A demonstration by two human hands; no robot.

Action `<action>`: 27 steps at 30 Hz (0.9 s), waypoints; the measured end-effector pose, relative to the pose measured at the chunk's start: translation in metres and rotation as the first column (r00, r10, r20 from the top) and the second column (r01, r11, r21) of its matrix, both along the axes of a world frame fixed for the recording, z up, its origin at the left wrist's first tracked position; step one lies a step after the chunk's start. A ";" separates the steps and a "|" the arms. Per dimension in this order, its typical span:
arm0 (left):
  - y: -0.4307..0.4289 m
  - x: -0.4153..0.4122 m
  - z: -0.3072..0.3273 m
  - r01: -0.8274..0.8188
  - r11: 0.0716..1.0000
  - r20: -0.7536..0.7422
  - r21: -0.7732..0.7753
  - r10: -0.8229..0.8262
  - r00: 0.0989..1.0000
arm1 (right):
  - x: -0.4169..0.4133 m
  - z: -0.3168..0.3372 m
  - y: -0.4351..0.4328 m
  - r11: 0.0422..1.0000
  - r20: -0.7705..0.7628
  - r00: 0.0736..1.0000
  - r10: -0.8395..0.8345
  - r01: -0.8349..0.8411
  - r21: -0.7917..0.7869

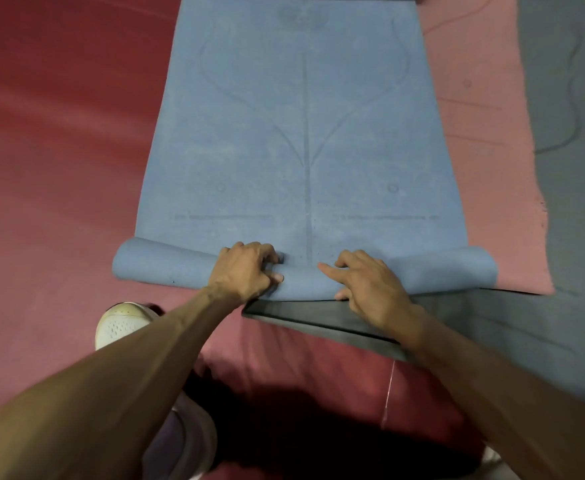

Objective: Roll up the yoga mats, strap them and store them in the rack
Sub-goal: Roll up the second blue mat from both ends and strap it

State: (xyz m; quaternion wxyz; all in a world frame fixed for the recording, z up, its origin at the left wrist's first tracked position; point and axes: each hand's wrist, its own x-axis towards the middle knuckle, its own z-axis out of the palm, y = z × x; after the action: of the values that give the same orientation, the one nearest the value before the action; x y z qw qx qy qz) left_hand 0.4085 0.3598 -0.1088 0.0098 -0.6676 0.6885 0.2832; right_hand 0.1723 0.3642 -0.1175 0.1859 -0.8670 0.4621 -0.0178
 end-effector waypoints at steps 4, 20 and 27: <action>0.016 0.000 -0.003 0.112 0.981 0.092 -0.160 -0.098 0.991 | 0.006 0.014 -0.015 0.983 -0.078 0.996 -0.047 0.060 0.172; -0.013 -0.009 0.007 0.272 0.962 0.110 -0.008 -0.270 0.957 | 0.004 0.022 -0.046 0.963 -0.194 0.980 -0.046 0.095 0.252; -0.042 -0.004 0.010 0.279 0.958 0.087 0.063 -0.283 0.955 | -0.009 0.004 -0.018 0.969 -0.028 0.997 0.077 -0.082 -0.235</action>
State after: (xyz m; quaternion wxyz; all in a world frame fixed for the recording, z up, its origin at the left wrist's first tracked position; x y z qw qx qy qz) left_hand 0.4049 0.3177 -0.0987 0.0995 -0.5752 0.7678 0.2639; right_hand 0.1633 0.3464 -0.1132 0.0778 -0.9008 0.4234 -0.0570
